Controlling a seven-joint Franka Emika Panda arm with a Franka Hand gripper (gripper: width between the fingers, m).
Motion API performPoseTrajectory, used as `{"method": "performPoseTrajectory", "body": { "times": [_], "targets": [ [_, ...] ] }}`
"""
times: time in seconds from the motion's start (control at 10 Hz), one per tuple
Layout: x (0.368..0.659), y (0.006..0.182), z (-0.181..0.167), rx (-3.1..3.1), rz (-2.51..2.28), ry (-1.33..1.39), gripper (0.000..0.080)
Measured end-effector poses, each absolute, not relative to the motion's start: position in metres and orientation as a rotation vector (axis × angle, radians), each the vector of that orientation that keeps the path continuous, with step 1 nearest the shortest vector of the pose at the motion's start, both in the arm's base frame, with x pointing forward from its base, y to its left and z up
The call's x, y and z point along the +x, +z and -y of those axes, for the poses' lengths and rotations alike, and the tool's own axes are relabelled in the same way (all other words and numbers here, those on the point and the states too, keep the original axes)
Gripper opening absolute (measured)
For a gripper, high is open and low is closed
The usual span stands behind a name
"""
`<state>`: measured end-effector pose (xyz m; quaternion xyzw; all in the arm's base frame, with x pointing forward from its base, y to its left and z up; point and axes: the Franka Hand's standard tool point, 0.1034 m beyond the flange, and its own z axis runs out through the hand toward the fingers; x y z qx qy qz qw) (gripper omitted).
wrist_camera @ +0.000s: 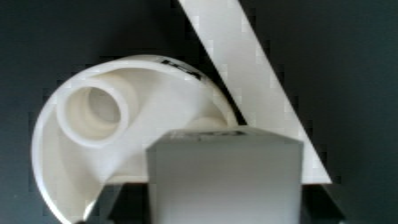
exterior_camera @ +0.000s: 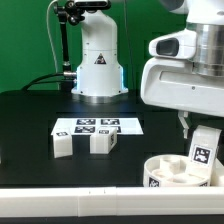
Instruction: Assemble stool
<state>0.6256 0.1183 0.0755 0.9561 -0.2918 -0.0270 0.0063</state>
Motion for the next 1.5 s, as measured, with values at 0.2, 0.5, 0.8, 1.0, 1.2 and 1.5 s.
{"method": "performPoseTrajectory", "body": {
  "times": [0.2,0.5,0.8,1.0,1.2,1.5],
  "targets": [
    [0.6256,0.0756,-0.1185,2.917,1.141,-0.09,0.034],
    [0.6288,0.0746,-0.1143,2.773,1.675,-0.013,0.034],
    [0.6265,0.0753,-0.1184,2.598,2.057,0.039,0.034],
    [0.6261,0.0751,-0.1212,2.461,2.241,0.001,0.034],
    [0.6258,0.075,-0.123,2.33,2.392,-0.032,0.034],
    [0.6276,0.0749,-0.1227,1.936,2.79,-0.072,0.034]
  ]
}}
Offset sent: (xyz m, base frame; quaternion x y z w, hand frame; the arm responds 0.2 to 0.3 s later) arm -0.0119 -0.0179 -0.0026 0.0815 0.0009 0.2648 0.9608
